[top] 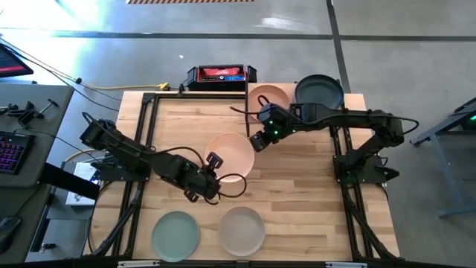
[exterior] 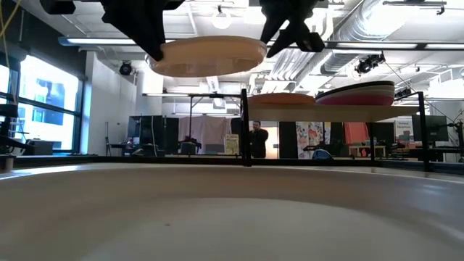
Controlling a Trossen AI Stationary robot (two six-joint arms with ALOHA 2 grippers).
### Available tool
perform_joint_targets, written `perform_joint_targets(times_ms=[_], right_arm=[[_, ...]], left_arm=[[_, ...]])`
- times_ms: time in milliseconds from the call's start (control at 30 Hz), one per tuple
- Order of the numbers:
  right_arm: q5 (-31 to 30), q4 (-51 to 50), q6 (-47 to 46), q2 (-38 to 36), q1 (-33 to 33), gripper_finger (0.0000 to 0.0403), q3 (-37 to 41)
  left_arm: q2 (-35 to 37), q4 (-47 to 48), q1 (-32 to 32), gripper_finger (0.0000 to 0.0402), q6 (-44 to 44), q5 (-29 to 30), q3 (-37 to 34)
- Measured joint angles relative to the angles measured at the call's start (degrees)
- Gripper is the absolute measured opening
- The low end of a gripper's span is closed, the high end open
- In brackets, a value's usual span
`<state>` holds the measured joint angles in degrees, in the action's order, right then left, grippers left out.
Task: Place and stack plates onto a shelf
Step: Stack the light orange plate on top of the brown plate on the shelf
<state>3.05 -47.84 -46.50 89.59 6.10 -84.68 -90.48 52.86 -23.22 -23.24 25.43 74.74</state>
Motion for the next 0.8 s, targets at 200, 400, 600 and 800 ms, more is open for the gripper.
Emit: perform_joint_targets(times_ms=[200, 400, 600, 800], right_arm=[[-1.60, 0.41, -1.51, 0.45, -1.38, 0.0089, 0.02], [-2.11, 1.82, -2.56, 1.12, -2.59, 0.0089, 0.02], [-3.08, 1.70, -2.56, 2.33, -3.22, 0.0089, 0.02], [-3.08, 2.24, -2.54, 2.81, -3.22, 0.0089, 0.02]], left_arm=[[0.02, 0.02, 0.00, 0.0001, 0.02, 0.37, 0.00], [0.02, -0.22, 0.00, 0.0001, 0.03, 0.85, 0.00], [0.07, -1.13, 0.00, 0.0001, 0.57, 2.82, 0.00], [0.09, -1.79, 0.00, 0.0001, 0.58, 3.30, 0.04]])
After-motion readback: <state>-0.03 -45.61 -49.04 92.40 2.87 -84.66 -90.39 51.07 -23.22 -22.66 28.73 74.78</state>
